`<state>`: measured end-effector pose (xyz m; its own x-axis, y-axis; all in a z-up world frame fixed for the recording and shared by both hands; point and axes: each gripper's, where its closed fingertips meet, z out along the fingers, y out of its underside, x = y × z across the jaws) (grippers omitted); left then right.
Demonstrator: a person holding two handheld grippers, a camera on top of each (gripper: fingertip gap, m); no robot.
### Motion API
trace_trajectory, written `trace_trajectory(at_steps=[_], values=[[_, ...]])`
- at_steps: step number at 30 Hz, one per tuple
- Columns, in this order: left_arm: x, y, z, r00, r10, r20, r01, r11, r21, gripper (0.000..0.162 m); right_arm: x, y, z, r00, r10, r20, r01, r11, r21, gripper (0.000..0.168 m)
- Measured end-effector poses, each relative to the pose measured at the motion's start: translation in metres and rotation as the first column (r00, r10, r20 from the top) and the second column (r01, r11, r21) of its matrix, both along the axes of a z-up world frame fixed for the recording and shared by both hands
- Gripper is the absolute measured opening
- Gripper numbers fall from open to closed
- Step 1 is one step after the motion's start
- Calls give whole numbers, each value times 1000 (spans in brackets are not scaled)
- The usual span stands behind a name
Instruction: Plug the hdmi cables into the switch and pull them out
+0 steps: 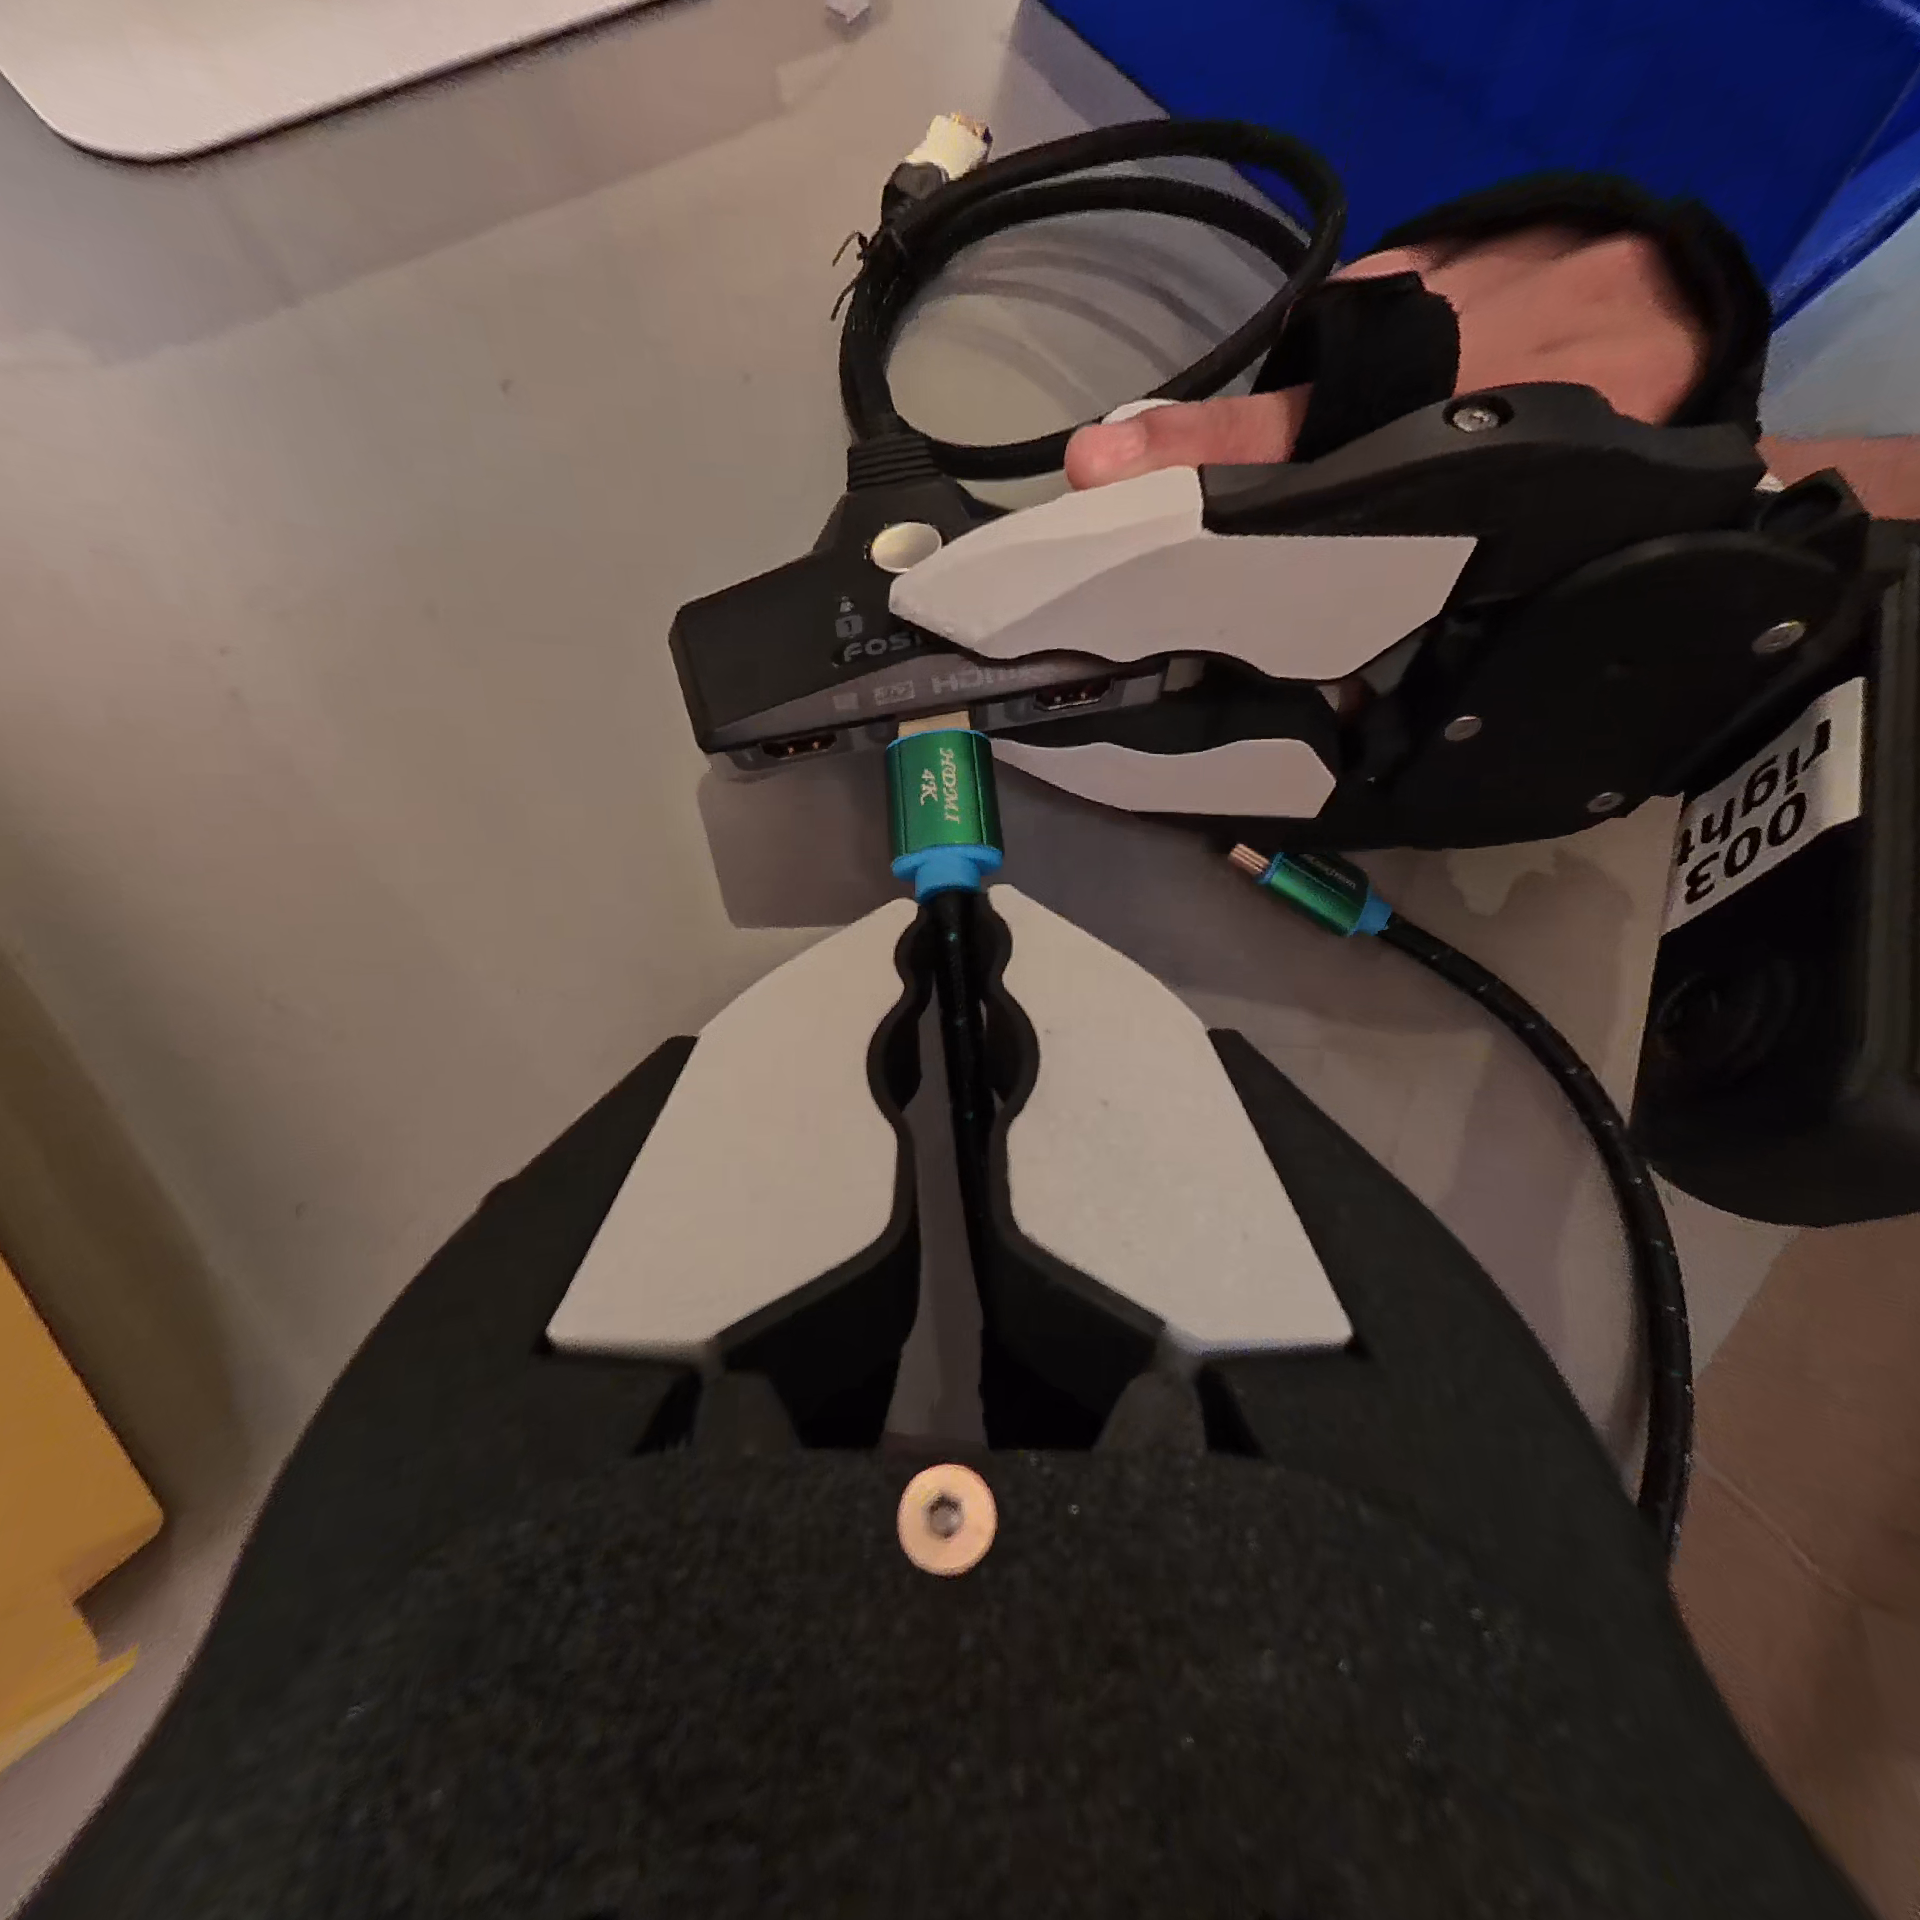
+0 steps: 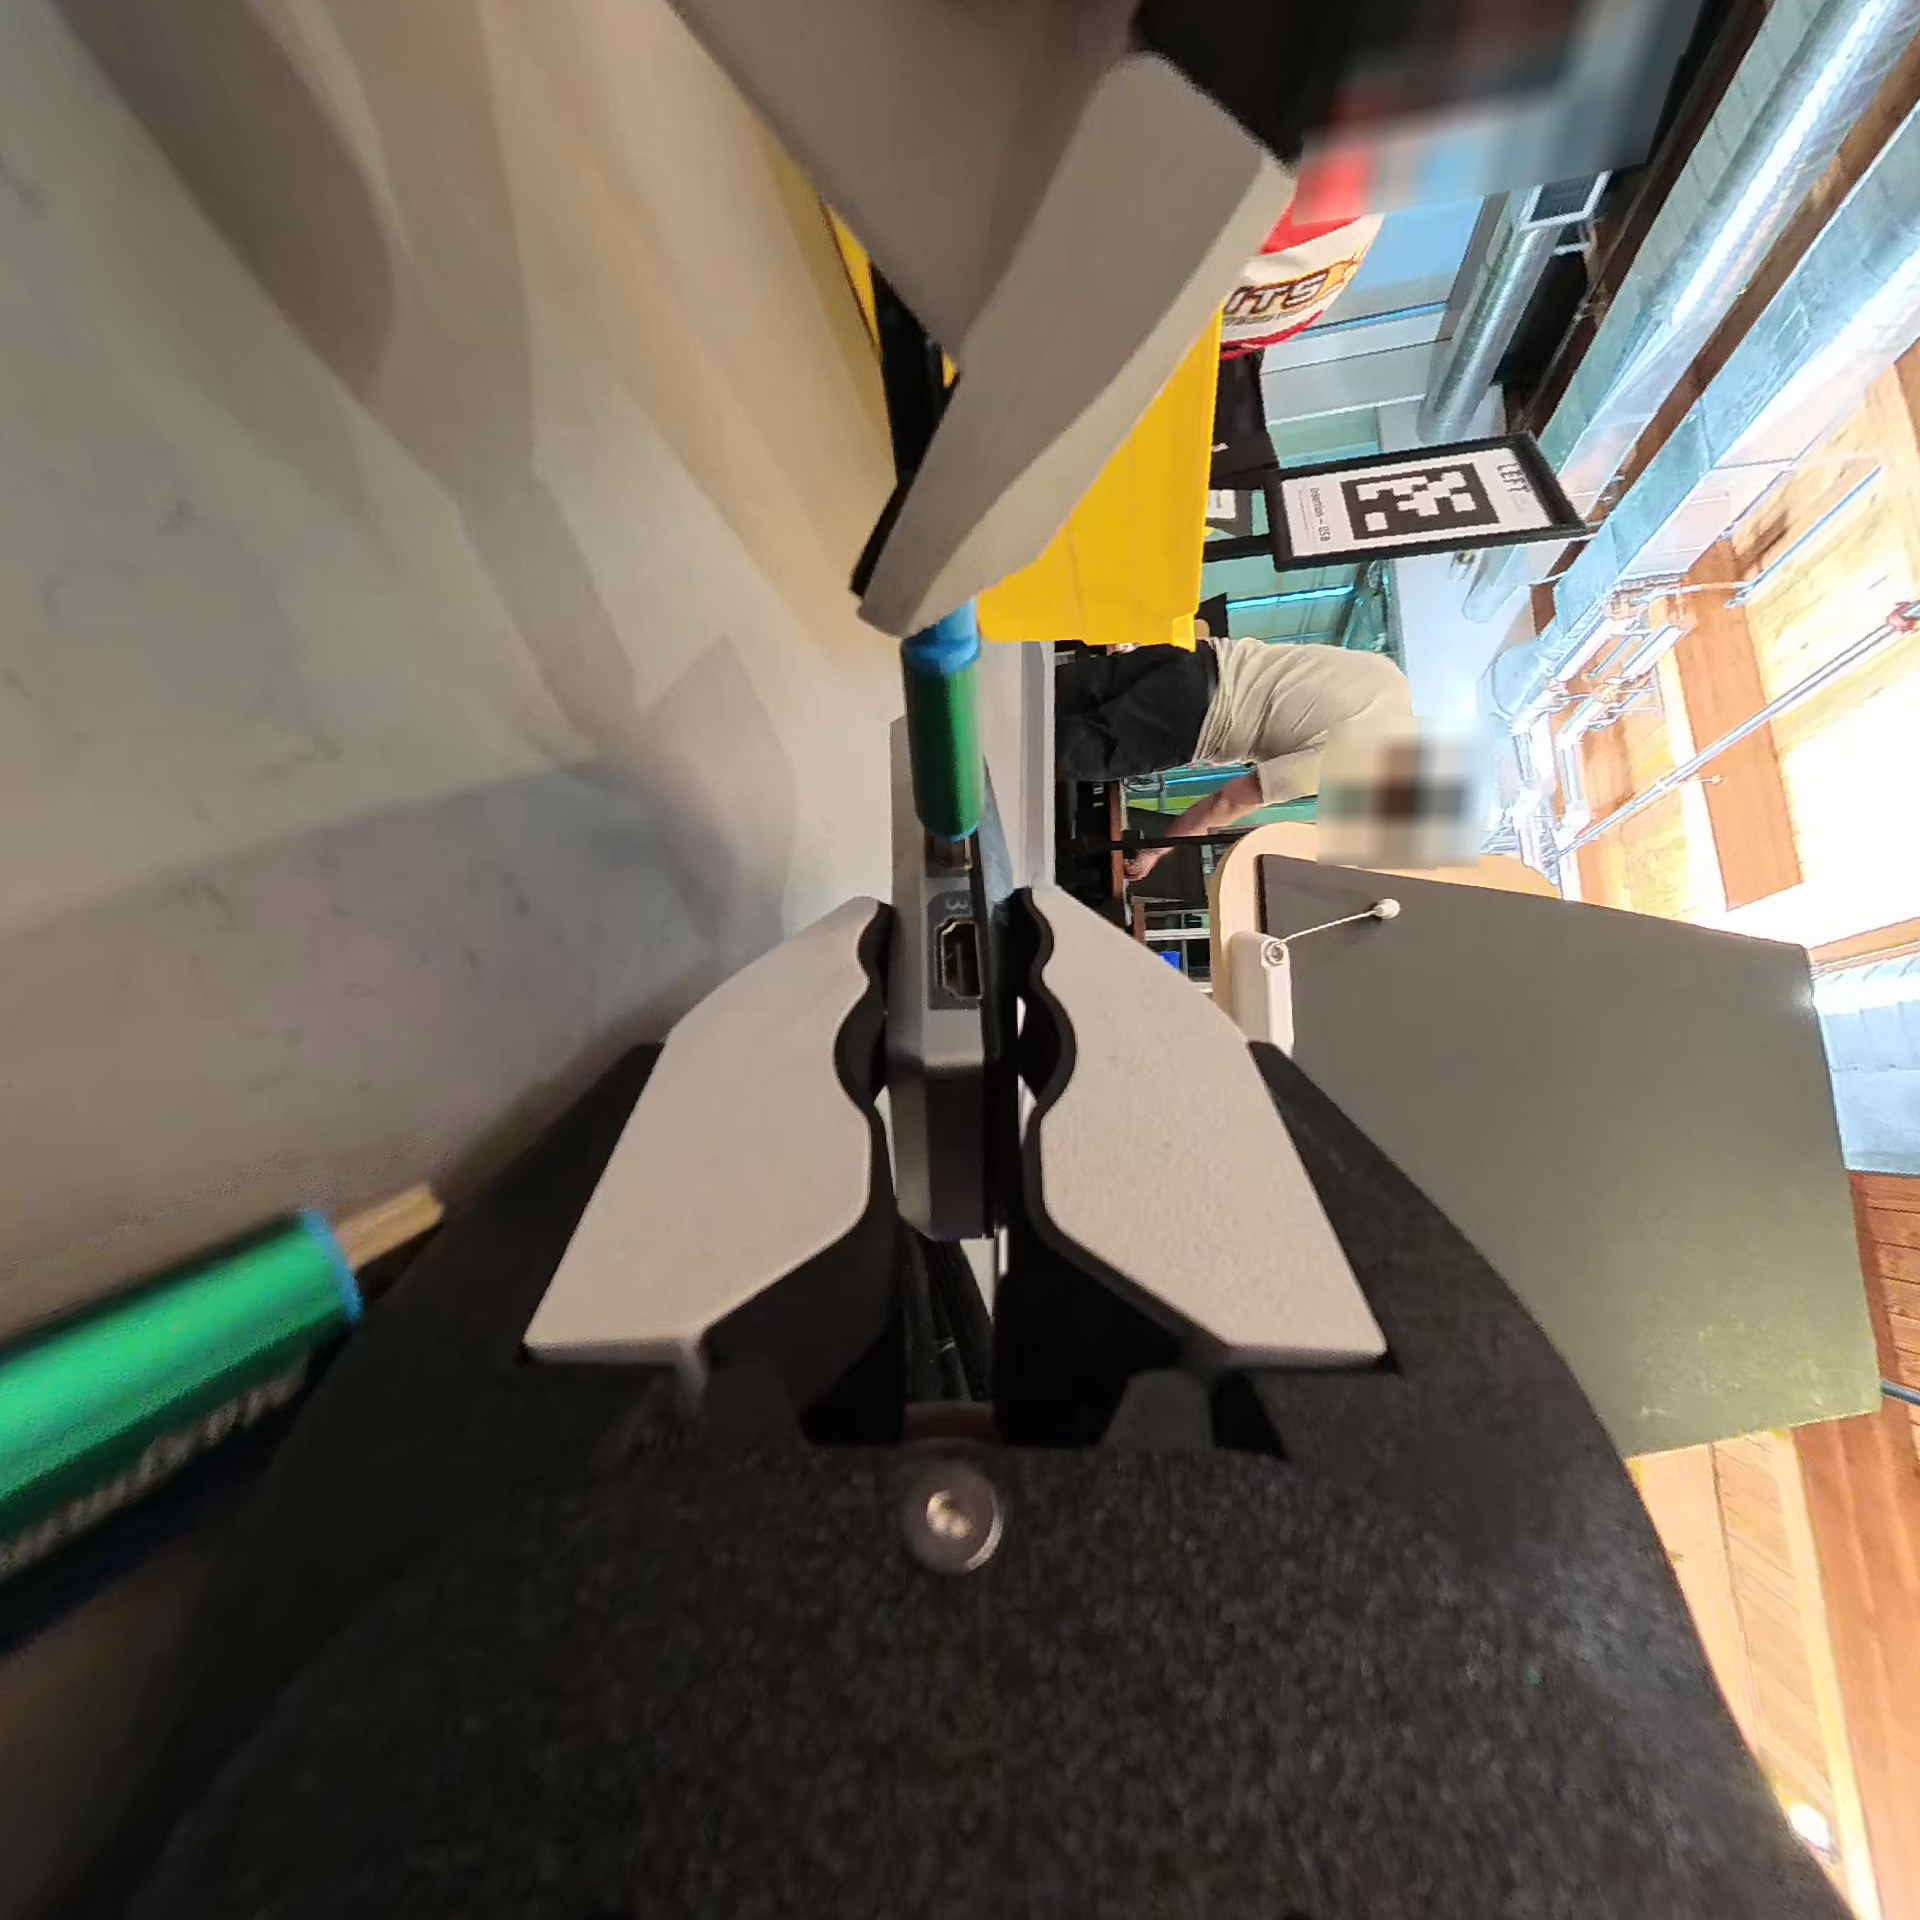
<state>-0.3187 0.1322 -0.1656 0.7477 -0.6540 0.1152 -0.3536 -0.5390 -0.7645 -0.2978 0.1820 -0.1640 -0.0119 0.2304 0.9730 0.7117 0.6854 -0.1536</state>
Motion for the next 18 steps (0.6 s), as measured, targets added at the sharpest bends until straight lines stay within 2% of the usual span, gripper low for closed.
trace_trajectory(at_steps=[3,5,8,11,14,18], values=[[1,2,8,997,-5,74,5,1000,-1,6,1,0,5,1000,0,-31,-1,1000,-19,19],[0,1,9,989,-18,144,27,998,-62,6,1,-1,5,1000,4,-22,-4,1000,-2,19],[-2,-2,0,996,-79,37,80,996,-37,6,-1,-4,-2,1000,24,15,-24,1000,7,19],[1,2,-5,998,-48,-28,48,999,-8,6,0,-2,-4,1000,5,17,-5,1000,-2,19],[3,3,-3,999,-41,20,42,998,-40,6,2,0,-3,1000,11,1,-11,1000,3,20],[3,3,2,999,-43,23,43,999,3,7,1,0,1,1000,20,-14,-20,1000,6,20]])
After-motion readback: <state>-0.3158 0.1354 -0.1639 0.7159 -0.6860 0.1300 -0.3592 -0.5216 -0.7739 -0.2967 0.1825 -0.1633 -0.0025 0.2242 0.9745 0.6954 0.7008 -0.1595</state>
